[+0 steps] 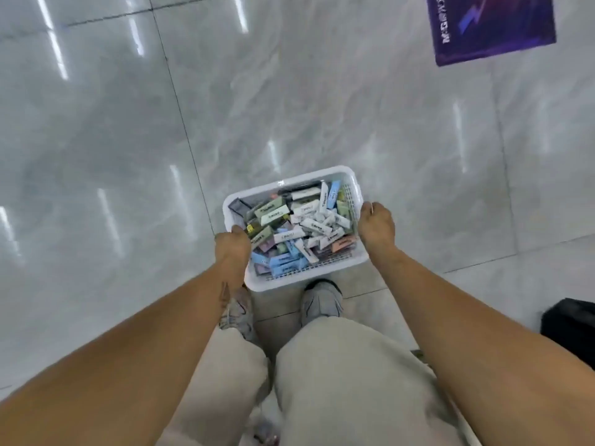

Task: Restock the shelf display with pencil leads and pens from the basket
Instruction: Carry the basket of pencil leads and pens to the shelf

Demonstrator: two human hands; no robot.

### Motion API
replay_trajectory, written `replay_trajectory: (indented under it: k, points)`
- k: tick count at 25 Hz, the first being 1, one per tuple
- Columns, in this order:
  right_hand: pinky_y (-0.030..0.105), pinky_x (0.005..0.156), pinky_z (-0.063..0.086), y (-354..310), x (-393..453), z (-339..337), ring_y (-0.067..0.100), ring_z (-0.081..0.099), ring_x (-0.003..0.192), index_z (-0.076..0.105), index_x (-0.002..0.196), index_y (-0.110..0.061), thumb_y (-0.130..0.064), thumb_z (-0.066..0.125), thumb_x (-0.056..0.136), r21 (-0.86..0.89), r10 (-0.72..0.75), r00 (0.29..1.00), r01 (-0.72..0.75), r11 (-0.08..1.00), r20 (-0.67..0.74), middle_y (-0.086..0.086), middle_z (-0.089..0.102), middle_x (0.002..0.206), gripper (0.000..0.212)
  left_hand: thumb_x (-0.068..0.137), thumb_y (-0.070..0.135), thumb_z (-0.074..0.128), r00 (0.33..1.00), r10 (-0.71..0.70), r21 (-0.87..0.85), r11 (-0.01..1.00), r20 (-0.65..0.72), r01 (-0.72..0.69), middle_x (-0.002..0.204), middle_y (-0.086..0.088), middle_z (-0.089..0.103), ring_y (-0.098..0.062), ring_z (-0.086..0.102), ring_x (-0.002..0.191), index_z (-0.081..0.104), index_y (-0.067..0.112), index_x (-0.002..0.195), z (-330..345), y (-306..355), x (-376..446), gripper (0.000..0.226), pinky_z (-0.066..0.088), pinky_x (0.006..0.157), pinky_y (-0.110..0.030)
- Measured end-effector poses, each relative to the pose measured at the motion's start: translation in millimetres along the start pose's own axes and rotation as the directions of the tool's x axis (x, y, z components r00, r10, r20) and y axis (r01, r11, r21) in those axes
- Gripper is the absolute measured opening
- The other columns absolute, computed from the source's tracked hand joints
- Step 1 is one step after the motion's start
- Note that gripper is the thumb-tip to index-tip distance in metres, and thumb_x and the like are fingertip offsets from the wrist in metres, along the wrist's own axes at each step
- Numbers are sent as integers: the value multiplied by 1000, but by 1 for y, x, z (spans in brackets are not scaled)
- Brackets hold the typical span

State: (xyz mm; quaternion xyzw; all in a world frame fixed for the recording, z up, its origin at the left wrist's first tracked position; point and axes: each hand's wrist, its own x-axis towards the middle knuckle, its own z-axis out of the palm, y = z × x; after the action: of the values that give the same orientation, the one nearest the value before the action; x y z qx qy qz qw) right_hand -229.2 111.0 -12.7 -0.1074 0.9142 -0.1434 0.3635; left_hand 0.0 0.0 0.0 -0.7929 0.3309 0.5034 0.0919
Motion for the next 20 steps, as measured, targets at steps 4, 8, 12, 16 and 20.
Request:
replay_trajectory:
  k: [4, 8, 12, 16, 20]
  points:
    - [36, 81, 41, -4, 24, 21, 37, 58, 106, 56, 117, 0, -39, 26, 107, -17, 98, 995, -97, 995, 35, 21, 61, 117, 50, 106, 39, 25, 997, -36, -35, 999, -63, 34, 144, -23, 44, -36, 48, 125, 31, 0, 145, 16, -8, 35, 56, 40, 98, -39]
    - [36, 77, 43, -10, 10, 9, 32, 58, 97, 56, 108, -3, -40, 29, 107, -50, 66, 998, -67, 997, -9, 16, 60, 106, 45, 106, 39, 25, 997, 66, 8, 998, -47, -66, 107, -15, 54, -27, 54, 84, 45, 3, 128, -8, -8, 22, 47, 44, 74, -35]
    - [33, 67, 37, -51, -43, -42, 27, 53, 79, 49, 89, -8, -41, 33, 106, -26, -1, 999, 0, 1000, -50, 3, 52, 78, 40, 104, 40, 31, 974, 210, -25, 977, -81, -212, 92, -10, 54, -20, 51, 73, 52, 4, 109, -69, 21, -27, 42, 42, 63, -31]
    - [33, 60, 33, -124, -121, -119, 22, 46, 65, 45, 80, -9, -41, 35, 105, 2, -118, 987, 119, 993, -107, -1, 47, 67, 42, 103, 43, 38, 938, 326, -121, 933, -120, -340, 76, -4, 53, -19, 53, 69, 48, 9, 86, -159, 64, -113, 39, 43, 59, -31]
    - [33, 55, 31, -220, -203, -195, 22, 45, 64, 44, 77, -8, -36, 38, 106, 71, -239, 961, 251, 965, -141, 2, 48, 66, 41, 104, 42, 36, 854, 476, -63, 865, -210, -498, 71, -1, 50, -15, 48, 65, 47, 9, 81, -262, 123, -207, 41, 37, 55, -31]
